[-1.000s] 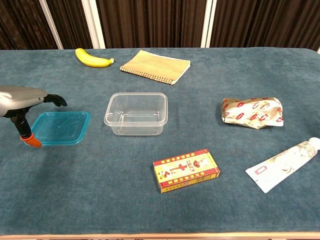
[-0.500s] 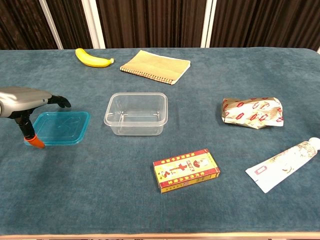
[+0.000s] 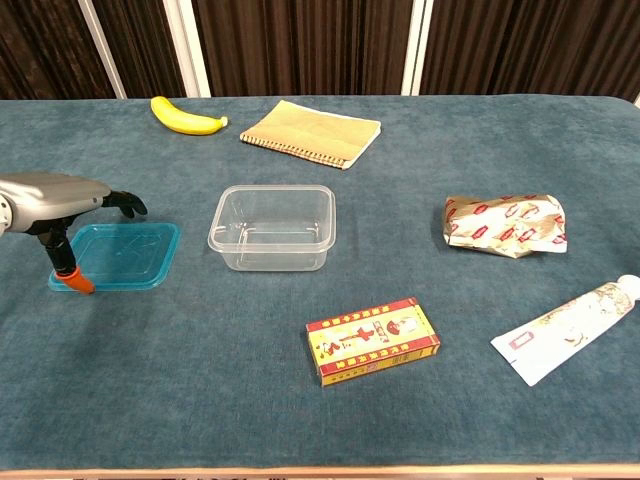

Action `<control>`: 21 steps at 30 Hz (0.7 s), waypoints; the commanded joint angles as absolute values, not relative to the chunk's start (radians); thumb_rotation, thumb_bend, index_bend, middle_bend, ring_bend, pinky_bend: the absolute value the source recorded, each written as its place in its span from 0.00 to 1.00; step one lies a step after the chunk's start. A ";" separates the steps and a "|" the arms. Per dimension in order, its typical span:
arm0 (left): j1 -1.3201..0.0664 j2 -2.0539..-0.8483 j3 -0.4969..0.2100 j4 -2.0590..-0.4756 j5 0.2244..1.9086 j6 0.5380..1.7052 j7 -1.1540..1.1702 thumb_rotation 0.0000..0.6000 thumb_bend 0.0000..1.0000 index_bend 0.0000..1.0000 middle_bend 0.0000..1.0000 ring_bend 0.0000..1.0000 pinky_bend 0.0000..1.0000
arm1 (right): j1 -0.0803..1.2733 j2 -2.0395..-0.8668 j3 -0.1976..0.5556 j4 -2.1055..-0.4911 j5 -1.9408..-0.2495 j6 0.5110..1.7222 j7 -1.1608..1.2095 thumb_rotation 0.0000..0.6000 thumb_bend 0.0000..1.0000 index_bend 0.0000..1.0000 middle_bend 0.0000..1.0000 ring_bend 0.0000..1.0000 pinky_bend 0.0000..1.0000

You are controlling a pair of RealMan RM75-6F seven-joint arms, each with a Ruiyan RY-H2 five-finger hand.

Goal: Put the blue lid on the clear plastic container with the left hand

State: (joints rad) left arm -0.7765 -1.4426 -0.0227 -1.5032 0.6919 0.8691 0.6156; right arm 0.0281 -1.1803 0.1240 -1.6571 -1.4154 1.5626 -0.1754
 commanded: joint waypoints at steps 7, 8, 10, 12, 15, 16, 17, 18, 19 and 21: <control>-0.786 -1.444 -0.011 -1.504 0.687 0.860 0.617 1.00 0.09 0.10 0.11 0.00 0.00 | 0.028 -1.181 0.126 -1.657 -1.414 1.564 -0.178 1.00 0.30 0.12 0.03 0.01 0.00; -0.786 -1.444 -0.010 -1.507 0.689 0.862 0.617 1.00 0.09 0.10 0.11 0.00 0.00 | 0.028 -1.181 0.126 -1.657 -1.414 1.564 -0.178 1.00 0.30 0.12 0.03 0.01 0.00; -0.786 -1.441 -0.008 -1.511 0.692 0.868 0.618 1.00 0.09 0.10 0.11 0.00 0.00 | 0.028 -1.182 0.126 -1.657 -1.413 1.564 -0.178 1.00 0.30 0.12 0.03 0.01 0.00; -0.787 -1.440 -0.007 -1.514 0.689 0.873 0.621 1.00 0.09 0.10 0.11 0.00 0.00 | 0.027 -1.182 0.127 -1.658 -1.412 1.565 -0.178 1.00 0.30 0.12 0.03 0.01 0.00; -0.789 -1.439 -0.006 -1.514 0.682 0.875 0.621 1.00 0.09 0.10 0.11 0.00 0.00 | 0.027 -1.182 0.127 -1.658 -1.411 1.564 -0.178 1.00 0.30 0.12 0.03 0.01 0.00; -0.790 -1.440 -0.005 -1.513 0.680 0.873 0.622 1.00 0.09 0.10 0.11 0.00 0.00 | 0.027 -1.182 0.127 -1.659 -1.410 1.564 -0.178 1.00 0.30 0.12 0.03 0.01 0.00; -0.792 -1.441 -0.003 -1.511 0.678 0.872 0.625 1.00 0.09 0.10 0.11 0.00 0.00 | 0.027 -1.182 0.128 -1.658 -1.410 1.564 -0.178 1.00 0.30 0.12 0.03 0.01 0.00; -0.793 -1.442 -0.002 -1.510 0.676 0.872 0.626 1.00 0.09 0.10 0.11 0.00 0.00 | 0.027 -1.182 0.128 -1.658 -1.410 1.564 -0.179 1.00 0.30 0.12 0.03 0.01 0.00; -0.794 -1.443 0.001 -1.509 0.675 0.870 0.629 1.00 0.09 0.10 0.11 0.00 0.00 | 0.027 -1.182 0.128 -1.659 -1.410 1.564 -0.179 1.00 0.30 0.12 0.03 0.01 0.00; -0.797 -1.445 0.002 -1.508 0.674 0.868 0.630 1.00 0.09 0.10 0.11 0.00 0.00 | 0.027 -1.183 0.128 -1.659 -1.409 1.565 -0.179 1.00 0.30 0.12 0.03 0.01 0.00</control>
